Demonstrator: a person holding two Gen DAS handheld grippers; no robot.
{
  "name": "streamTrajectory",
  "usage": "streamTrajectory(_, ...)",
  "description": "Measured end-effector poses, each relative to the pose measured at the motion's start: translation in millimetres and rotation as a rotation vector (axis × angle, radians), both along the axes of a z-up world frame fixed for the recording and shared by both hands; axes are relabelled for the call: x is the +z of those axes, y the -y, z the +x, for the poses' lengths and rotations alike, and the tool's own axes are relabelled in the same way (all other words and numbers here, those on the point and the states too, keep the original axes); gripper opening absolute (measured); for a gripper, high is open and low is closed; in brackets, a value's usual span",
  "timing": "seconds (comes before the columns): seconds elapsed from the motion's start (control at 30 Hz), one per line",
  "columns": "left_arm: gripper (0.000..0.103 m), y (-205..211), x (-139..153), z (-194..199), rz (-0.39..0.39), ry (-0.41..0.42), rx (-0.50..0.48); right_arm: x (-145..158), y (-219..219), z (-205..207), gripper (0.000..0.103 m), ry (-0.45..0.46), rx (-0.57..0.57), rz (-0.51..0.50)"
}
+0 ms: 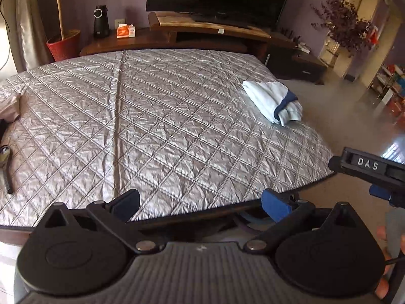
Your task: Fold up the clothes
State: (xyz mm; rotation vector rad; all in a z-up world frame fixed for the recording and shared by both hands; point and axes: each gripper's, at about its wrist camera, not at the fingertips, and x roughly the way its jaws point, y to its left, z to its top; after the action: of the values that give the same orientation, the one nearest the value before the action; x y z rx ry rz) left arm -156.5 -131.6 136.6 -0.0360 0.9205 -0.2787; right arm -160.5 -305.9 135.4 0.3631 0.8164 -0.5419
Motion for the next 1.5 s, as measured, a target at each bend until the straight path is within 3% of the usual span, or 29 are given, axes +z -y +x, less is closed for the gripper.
streamTrajectory(0.17, 0.102, 10, 5, -21, -0.003, -0.003, -0.003, 15, -14, -27, 0.103, 0.005, 0.013, -0.030)
streamTrajectory(0.4, 0.102, 11, 26, -63, 0.063, 0.065, 0.016, 45, -38, -65, 0.103, 0.056, 0.054, -0.113)
streamTrajectory(0.7, 0.102, 12, 44, -93, 0.102, 0.084, 0.027, 72, -53, -104, 0.103, 0.097, 0.084, -0.170)
streamTrajectory(1.17, 0.102, 1, 45, -82, 0.115, 0.081, 0.079, 77, -88, -85, 0.103, 0.119, 0.173, -0.172)
streamTrajectory(1.5, 0.102, 5, 47, -82, 0.126, 0.080, 0.086, 78, -82, -84, 0.103, 0.130, 0.162, -0.177)
